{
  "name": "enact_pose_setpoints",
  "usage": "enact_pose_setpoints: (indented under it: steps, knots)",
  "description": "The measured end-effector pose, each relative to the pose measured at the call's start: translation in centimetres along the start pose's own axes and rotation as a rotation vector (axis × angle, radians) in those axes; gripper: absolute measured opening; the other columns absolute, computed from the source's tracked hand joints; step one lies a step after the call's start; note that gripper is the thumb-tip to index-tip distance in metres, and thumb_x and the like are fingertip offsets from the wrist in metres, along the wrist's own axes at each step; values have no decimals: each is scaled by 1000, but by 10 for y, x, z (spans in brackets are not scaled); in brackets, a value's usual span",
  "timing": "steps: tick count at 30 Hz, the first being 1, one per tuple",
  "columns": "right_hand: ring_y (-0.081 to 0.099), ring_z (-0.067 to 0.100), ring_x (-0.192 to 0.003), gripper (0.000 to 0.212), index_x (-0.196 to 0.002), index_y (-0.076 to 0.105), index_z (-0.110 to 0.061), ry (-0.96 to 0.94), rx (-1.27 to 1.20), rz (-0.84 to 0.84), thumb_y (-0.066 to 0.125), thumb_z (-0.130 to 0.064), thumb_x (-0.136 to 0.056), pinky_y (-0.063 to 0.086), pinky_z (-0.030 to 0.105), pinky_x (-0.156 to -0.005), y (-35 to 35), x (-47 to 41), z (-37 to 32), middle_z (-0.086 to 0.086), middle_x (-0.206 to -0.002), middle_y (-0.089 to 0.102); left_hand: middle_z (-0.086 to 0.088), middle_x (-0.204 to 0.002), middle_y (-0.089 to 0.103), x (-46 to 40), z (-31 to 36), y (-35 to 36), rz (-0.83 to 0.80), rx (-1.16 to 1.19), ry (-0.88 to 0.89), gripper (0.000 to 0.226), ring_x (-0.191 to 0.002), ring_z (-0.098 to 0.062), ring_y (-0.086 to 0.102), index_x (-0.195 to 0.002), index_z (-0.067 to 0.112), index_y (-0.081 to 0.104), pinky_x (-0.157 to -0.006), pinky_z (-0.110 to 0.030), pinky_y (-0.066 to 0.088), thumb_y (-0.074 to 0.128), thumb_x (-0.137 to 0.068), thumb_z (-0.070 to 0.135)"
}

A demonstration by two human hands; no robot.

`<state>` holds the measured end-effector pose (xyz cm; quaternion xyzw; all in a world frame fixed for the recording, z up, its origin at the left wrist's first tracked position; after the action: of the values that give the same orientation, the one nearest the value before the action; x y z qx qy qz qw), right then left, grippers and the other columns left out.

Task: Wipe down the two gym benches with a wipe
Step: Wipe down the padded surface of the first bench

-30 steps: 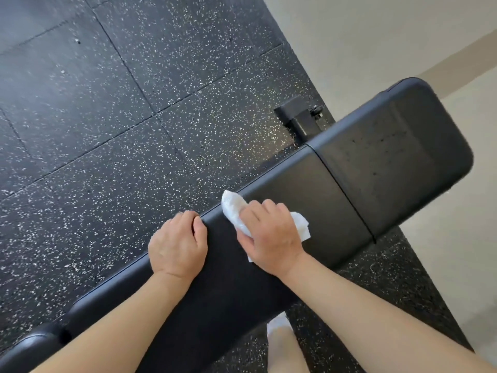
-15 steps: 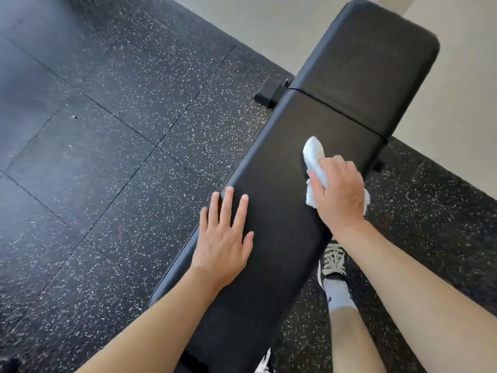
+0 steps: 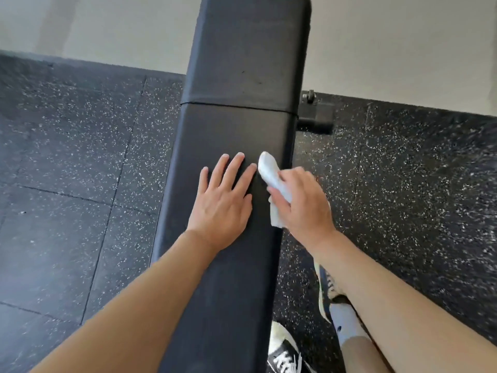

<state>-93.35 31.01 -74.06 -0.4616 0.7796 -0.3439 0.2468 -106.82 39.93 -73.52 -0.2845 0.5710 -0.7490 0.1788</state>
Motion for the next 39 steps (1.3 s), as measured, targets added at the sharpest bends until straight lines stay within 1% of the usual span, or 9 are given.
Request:
enact_pose_setpoints:
  steps: [3, 6, 10, 14, 17, 25, 30, 34, 39]
  knots:
    - [55, 28, -97, 27, -112, 59, -9, 142, -96, 121, 64, -32, -99, 48, 46, -80, -7, -62, 25, 5, -107, 60, -7, -170, 30, -33, 9, 3, 93, 16, -9, 63, -157, -36, 25, -161, 22, 38, -121, -66, 25, 45, -99, 32]
    - [56, 23, -97, 25, -113, 56, -13, 268, -224, 199, 62, -34, -100, 47, 43, -79, -2, -76, 39, -1, -108, 60, -3, -169, 32, -38, 7, 7, 196, 65, -42, 65, -158, -32, 25, -159, 25, 43, -125, -62, 20, 50, -94, 31]
    - [64, 15, -94, 24, -113, 50, -23, 518, -560, 243, 56, -43, -102, 51, 44, -81, 18, -14, 48, -6, -103, 64, 0, -169, 32, -37, 7, 6, 226, 88, -46, 66, -159, -30, 25, -158, 27, 44, -127, -59, 18, 51, -92, 30]
    - [63, 16, -88, 25, -109, 50, -29, 683, -645, 251, 53, -51, -99, 49, 37, -75, 38, 43, 42, -8, -96, 65, -3, -168, 33, -41, 6, 11, 202, 63, -62, 69, -158, -31, 24, -158, 26, 43, -128, -59, 16, 49, -90, 31]
    - [64, 13, -84, 21, -105, 49, -32, 709, -693, 249, 51, -51, -97, 50, 36, -72, 37, 30, 45, -11, -91, 66, -4, -169, 31, -42, 5, 14, 188, 46, -57, 70, -159, -31, 22, -159, 26, 40, -129, -58, 14, 48, -89, 31]
    - [61, 23, -73, 21, -96, 48, -16, 691, -795, 324, 56, -35, -101, 50, 48, -70, 21, -96, 85, -4, -78, 61, -6, -170, 30, -43, 4, 19, 184, 27, -43, 72, -160, -31, 21, -159, 23, 38, -128, -60, 15, 46, -88, 30]
    - [60, 19, -73, 19, -97, 47, -26, 720, -875, 264, 54, -43, -103, 50, 52, -69, 35, -22, 64, -9, -80, 60, -6, -170, 30, -44, 4, 19, 166, 12, -49, 70, -160, -32, 21, -159, 23, 38, -127, -61, 15, 45, -89, 32]
    - [63, 13, -74, 18, -98, 47, -30, 709, -864, 206, 51, -47, -103, 48, 33, -65, 42, 38, 45, -15, -83, 63, -7, -169, 30, -43, 3, 21, 171, -5, -48, 70, -160, -32, 22, -159, 24, 37, -127, -62, 16, 44, -89, 32]
    - [57, 20, -69, 20, -94, 44, -27, 649, -813, 239, 48, -43, -104, 48, 48, -65, 29, -38, 67, -9, -75, 56, -6, -170, 29, -42, 2, 21, 161, -6, -44, 71, -160, -32, 20, -159, 24, 35, -126, -63, 16, 43, -90, 33]
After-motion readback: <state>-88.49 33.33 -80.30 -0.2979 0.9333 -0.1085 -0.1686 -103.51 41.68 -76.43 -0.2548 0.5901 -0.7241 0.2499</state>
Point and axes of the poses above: each hand's wrist, its own x-axis away from the middle knuckle, its own y-axis out of the palm, z = x × y, the point moved 8 cm from there along -x, towards the middle knuckle
